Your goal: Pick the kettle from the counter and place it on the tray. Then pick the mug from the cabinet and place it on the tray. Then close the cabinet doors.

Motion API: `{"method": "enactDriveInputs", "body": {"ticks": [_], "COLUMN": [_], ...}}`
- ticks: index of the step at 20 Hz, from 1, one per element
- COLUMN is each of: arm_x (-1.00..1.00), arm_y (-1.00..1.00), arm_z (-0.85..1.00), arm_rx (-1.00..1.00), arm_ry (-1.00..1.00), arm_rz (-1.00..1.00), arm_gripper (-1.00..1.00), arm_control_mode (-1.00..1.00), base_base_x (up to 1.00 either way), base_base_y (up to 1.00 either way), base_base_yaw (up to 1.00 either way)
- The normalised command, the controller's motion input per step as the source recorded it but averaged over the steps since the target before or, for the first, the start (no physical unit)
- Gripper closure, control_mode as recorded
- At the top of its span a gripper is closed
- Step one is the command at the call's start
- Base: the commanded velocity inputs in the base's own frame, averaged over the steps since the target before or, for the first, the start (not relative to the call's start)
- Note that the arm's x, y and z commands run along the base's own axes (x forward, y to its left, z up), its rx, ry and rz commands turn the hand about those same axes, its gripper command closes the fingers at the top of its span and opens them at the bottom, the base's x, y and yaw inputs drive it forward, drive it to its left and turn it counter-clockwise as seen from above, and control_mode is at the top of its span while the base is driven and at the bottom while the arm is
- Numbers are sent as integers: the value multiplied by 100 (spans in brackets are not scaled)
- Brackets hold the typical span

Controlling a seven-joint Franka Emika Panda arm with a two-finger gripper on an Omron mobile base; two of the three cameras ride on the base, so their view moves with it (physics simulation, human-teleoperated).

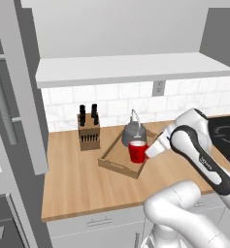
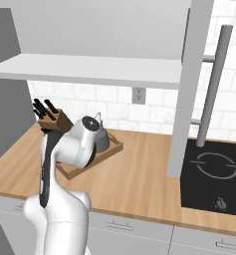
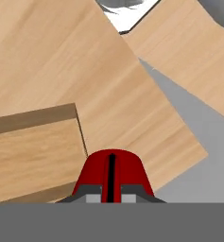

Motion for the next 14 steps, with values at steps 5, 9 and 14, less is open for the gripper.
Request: {"method": "enactDriveInputs", "body": {"ticks": [5, 9, 14], "arm_x": [55, 51, 37], "arm_y": [0, 0, 0], "arm_z": [-22, -36, -44], "arm_rx": [-6, -6, -10], "arm_ry": [-14, -12, -8], "arm_rz": [8, 10, 15], "arm_gripper": [100, 100, 100], "arm_control_mode": [-100, -100, -100], "base_base_x": [0, 0, 0], "base_base_y": [0, 0, 0], "base_base_yaw": [0, 0, 0]}}
